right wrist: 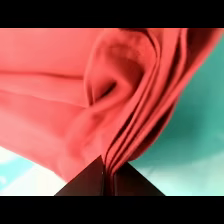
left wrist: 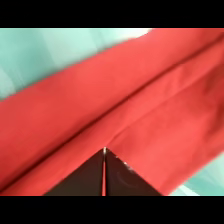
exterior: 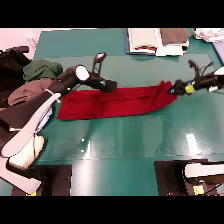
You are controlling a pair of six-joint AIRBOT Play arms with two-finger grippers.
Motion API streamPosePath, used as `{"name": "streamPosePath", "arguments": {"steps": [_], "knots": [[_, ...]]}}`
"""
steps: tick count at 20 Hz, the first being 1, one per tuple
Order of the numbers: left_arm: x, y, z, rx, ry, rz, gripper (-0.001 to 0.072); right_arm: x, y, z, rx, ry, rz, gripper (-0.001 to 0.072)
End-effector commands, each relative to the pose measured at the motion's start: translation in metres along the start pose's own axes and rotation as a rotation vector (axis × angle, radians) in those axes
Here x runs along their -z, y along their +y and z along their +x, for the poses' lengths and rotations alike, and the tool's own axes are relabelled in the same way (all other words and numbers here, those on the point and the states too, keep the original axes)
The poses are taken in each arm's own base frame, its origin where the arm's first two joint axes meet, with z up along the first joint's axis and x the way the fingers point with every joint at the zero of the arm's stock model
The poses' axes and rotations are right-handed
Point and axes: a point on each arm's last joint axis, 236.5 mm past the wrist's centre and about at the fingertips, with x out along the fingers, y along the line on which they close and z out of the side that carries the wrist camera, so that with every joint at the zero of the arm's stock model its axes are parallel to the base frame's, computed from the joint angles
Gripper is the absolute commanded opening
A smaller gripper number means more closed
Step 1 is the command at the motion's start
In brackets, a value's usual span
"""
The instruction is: Fold the shirts.
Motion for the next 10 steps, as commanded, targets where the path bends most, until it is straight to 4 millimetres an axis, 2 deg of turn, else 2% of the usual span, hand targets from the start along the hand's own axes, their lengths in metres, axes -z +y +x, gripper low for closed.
{"name": "streamPosePath", "arguments": {"steps": [1, 3, 5, 10], "knots": [[0.019, -0.003, 0.039, 0.010, 0.077, -0.002, 0.0021, -0.034, 0.078, -0.046, -0.004, -0.133, -0.133, 0.0015], [0.030, -0.001, 0.052, 0.026, 0.110, -0.039, 0.0021, -0.037, 0.120, -0.059, -0.024, -0.155, -0.214, 0.0015], [0.035, 0.002, 0.059, 0.028, 0.126, -0.050, 0.0021, -0.038, 0.160, -0.064, -0.048, -0.169, -0.295, 0.0015], [0.037, 0.002, 0.061, 0.028, 0.131, -0.053, 0.0021, -0.029, 0.229, -0.063, -0.110, -0.172, -0.407, 0.0015]]}}
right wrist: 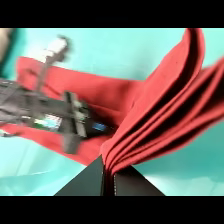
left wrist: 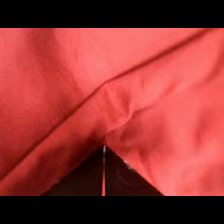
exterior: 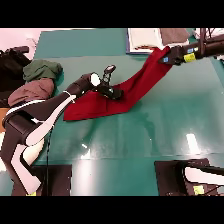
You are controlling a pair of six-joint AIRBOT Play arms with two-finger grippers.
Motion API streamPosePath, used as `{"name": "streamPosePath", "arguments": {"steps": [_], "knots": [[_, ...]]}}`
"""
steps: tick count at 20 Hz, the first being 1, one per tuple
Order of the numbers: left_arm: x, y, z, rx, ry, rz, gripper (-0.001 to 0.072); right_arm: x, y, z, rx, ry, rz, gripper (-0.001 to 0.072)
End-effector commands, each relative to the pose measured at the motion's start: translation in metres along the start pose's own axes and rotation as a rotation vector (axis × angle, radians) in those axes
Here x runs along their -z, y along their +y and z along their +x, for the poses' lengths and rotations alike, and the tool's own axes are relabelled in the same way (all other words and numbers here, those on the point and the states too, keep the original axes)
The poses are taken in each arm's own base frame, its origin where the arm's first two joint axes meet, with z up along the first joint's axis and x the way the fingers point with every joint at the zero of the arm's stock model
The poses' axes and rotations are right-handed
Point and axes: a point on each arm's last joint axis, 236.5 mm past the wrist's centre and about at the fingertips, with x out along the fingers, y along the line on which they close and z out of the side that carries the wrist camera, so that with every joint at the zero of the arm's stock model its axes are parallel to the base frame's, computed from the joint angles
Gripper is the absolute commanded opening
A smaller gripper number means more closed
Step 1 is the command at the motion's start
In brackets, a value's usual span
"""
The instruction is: Fold the shirts.
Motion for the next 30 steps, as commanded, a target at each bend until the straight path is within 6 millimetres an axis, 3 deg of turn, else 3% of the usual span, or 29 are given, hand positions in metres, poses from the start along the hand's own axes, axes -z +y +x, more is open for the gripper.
{"name": "streamPosePath", "arguments": {"steps": [1, 4, 6, 9, 12, 14, 15, 16, 17, 18, 20, 22, 23, 27, 30], "knots": [[0.004, 0.000, 0.004, 0.004, 0.016, -0.004, 0.0021, -0.008, 0.052, 0.002, -0.054, -0.011, -0.079, 0.0015], [-0.001, 0.007, -0.014, -0.018, 0.044, 0.024, 0.0021, -0.010, 0.082, 0.011, -0.092, -0.021, -0.125, 0.0015], [-0.022, 0.022, -0.049, -0.067, 0.039, 0.062, 0.0021, -0.007, 0.102, 0.022, -0.121, -0.017, -0.152, 0.0015], [-0.068, 0.060, -0.145, -0.196, -0.078, 0.098, 0.0021, 0.005, 0.153, 0.052, -0.253, 0.013, -0.183, 0.0015], [-0.106, 0.091, -0.277, -0.337, -0.293, 0.099, 0.0021, 0.027, 0.220, 0.106, -0.446, 0.048, -0.217, 0.0015], [-0.112, 0.104, -0.361, -0.436, -0.431, 0.090, 0.0021, 0.046, 0.261, 0.153, -0.533, 0.059, -0.261, 0.0017], [-0.109, 0.109, -0.398, -0.489, -0.488, 0.087, 0.0021, 0.052, 0.279, 0.179, -0.549, 0.057, -0.297, 0.0083], [-0.106, 0.111, -0.426, -0.525, -0.531, 0.084, 0.0021, 0.057, 0.294, 0.199, -0.560, 0.049, -0.329, 0.0273], [-0.101, 0.110, -0.450, -0.551, -0.567, 0.079, 0.0022, 0.061, 0.304, 0.217, -0.561, 0.049, -0.358, 0.0384], [-0.096, 0.109, -0.465, -0.563, -0.590, 0.073, 0.0022, 0.063, 0.308, 0.227, -0.560, 0.052, -0.377, 0.0384], [-0.090, 0.104, -0.481, -0.577, -0.611, 0.075, 0.0021, 0.063, 0.299, 0.231, -0.558, 0.084, -0.359, 0.0377], [-0.090, 0.098, -0.477, -0.567, -0.606, 0.086, 0.0021, 0.063, 0.270, 0.223, -0.548, 0.153, -0.352, 0.0348], [-0.091, 0.093, -0.471, -0.556, -0.597, 0.098, 0.0021, 0.066, 0.250, 0.217, -0.542, 0.205, -0.337, 0.0277], [-0.100, 0.063, -0.442, -0.499, -0.596, 0.171, 0.0021, 0.078, 0.141, 0.196, -0.445, 0.344, -0.135, 0.0234], [-0.101, 0.046, -0.430, -0.472, -0.586, 0.205, 0.0021, 0.097, 0.039, 0.177, -0.239, 0.352, 0.045, 0.0234]]}}
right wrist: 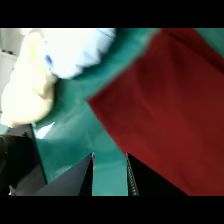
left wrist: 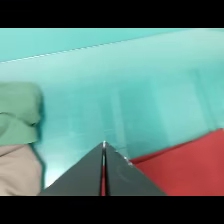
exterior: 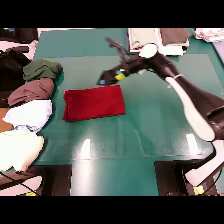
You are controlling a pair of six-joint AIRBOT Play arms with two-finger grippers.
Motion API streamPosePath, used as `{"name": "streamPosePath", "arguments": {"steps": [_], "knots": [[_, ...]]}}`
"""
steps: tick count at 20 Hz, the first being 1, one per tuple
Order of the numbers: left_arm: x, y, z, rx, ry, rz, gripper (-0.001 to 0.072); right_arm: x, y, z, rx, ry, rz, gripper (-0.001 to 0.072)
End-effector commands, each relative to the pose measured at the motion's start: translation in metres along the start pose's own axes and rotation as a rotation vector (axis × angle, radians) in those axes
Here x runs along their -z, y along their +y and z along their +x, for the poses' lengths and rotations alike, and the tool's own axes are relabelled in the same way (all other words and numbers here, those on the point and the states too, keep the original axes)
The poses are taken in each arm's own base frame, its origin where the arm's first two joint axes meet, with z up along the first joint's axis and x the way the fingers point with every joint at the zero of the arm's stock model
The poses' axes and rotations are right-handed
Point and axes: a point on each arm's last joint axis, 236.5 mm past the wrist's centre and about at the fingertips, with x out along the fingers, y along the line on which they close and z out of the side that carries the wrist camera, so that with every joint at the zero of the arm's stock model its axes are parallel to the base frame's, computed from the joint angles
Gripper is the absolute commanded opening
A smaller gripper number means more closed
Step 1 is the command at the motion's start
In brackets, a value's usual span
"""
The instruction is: Fold the shirts.
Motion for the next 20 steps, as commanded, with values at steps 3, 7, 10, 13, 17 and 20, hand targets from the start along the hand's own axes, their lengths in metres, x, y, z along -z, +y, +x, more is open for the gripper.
{"name": "streamPosePath", "arguments": {"steps": [3, 7, 10, 13, 17, 20], "knots": [[-0.005, -0.020, 0.002, 0.032, -0.025, 0.026, 0.0021, 0.064, -0.122, -0.076, 0.269, -0.113, 0.358, 0.0233], [-0.004, -0.021, 0.006, 0.037, -0.023, 0.023, 0.0021, 0.076, -0.154, -0.075, 0.360, -0.232, 0.418, 0.0626], [-0.002, -0.022, 0.009, 0.043, -0.013, 0.020, 0.0022, 0.088, -0.152, -0.035, 0.281, -0.178, 0.495, 0.0632], [0.000, -0.022, 0.009, 0.043, -0.003, 0.019, 0.0021, 0.086, -0.152, 0.009, 0.232, -0.113, 0.503, 0.0629], [0.007, -0.022, 0.009, 0.044, 0.028, 0.020, 0.0021, 0.069, -0.126, 0.068, 0.138, -0.038, 0.456, 0.0567], [0.009, -0.024, 0.009, 0.054, 0.034, 0.016, 0.0021, 0.060, -0.104, 0.101, 0.087, 0.011, 0.387, 0.0185]]}}
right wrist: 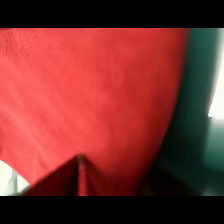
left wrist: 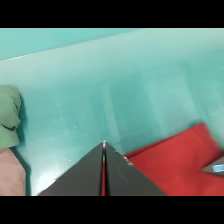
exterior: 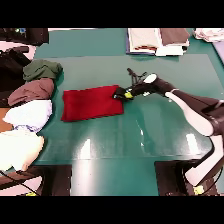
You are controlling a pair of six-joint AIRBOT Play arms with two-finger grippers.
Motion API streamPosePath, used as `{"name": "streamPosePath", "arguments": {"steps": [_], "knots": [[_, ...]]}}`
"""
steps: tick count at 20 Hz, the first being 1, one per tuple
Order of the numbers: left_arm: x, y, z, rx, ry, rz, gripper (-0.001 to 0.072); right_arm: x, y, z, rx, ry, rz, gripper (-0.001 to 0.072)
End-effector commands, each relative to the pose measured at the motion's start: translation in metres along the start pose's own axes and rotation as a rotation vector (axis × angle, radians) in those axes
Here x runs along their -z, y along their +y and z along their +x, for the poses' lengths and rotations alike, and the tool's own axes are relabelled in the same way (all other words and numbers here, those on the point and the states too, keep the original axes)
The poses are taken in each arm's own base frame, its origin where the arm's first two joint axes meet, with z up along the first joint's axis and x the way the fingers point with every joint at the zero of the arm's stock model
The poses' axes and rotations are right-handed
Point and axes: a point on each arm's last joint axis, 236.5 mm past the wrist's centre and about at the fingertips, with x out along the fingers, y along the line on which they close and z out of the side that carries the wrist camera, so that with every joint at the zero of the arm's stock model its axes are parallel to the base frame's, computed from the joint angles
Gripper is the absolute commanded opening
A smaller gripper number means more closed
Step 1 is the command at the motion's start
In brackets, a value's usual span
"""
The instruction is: Fold the shirts.
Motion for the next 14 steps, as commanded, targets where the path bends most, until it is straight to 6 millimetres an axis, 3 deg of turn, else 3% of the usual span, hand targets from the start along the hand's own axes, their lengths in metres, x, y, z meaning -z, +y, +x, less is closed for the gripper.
{"name": "streamPosePath", "arguments": {"steps": [1, 3, 6, 7, 10, 12, 14], "knots": [[0.003, -0.004, 0.000, 0.018, 0.013, -0.008, 0.0021, 0.005, 0.035, 0.034, -0.060, 0.063, -0.093, 0.0012], [0.005, -0.012, 0.002, 0.049, 0.019, -0.021, 0.0021, -0.009, 0.049, 0.029, -0.063, 0.030, -0.148, 0.0015], [0.013, -0.041, 0.007, 0.098, 0.038, 0.017, 0.0020, -0.048, 0.044, -0.025, 0.038, -0.077, -0.248, 0.0014], [0.015, -0.055, 0.008, 0.122, 0.041, 0.042, 0.0020, -0.062, 0.036, -0.054, 0.082, -0.124, -0.257, 0.0014], [0.020, -0.096, 0.008, 0.191, 0.041, 0.096, 0.0021, -0.090, -0.009, -0.168, 0.228, -0.285, -0.211, 0.0014], [0.020, -0.115, 0.006, 0.223, 0.030, 0.117, 0.0021, -0.090, -0.054, -0.251, 0.345, -0.395, -0.146, 0.0014], [0.018, -0.125, 0.004, 0.241, 0.014, 0.125, 0.0021, -0.073, -0.103, -0.331, 0.456, -0.499, -0.040, 0.0014]]}}
